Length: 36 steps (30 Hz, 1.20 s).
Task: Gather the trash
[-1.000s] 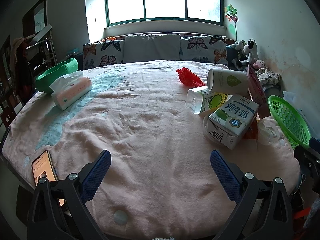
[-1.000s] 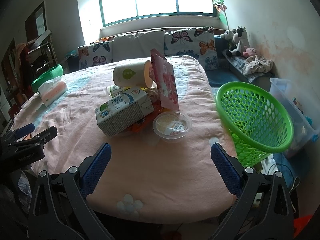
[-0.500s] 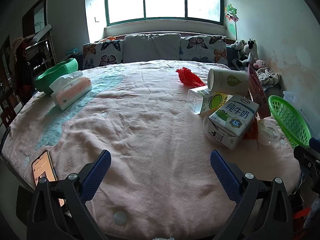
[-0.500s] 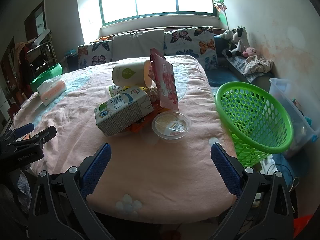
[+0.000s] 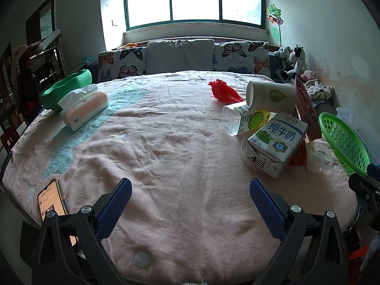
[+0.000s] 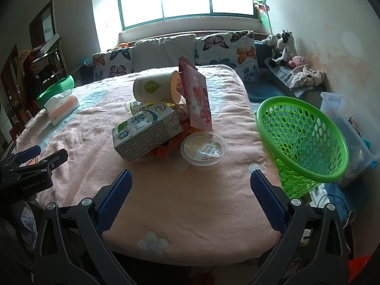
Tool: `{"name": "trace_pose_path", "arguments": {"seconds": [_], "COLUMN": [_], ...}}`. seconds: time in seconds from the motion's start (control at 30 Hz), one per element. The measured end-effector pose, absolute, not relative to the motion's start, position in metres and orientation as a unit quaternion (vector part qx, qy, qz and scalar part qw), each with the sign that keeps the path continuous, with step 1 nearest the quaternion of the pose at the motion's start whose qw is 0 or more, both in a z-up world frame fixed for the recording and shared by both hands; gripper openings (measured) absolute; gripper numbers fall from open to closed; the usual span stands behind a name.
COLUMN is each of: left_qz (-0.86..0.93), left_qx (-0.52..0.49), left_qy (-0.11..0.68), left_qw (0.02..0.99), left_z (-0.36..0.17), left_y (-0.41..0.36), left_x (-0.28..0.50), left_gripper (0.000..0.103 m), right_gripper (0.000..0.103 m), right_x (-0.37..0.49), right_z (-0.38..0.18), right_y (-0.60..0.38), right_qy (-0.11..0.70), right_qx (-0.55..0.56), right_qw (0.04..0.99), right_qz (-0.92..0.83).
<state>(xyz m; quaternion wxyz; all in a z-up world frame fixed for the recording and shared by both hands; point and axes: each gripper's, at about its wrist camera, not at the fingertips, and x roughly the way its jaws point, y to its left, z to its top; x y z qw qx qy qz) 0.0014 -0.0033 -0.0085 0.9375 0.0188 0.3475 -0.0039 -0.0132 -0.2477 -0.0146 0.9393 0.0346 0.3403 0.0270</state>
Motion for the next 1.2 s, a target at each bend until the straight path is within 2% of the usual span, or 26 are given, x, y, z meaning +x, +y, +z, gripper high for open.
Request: {"name": "trace_pose_path", "arguments": {"seconds": [1.2], "left_qz": [-0.014], "left_qx": [0.03], "left_qy": [0.367], "left_qw": [0.93], "left_z": [-0.013], "left_y": [-0.013], "left_x": [0.024], "left_gripper": [0.096], "right_gripper": [0.099], "right_x": [0.004], "right_z": [-0.02], "right_y": [-0.253], "right_qy": [0.35], "right_qx": [0.029], "right_qw": [0.936], "right_qz": [0.026]}}
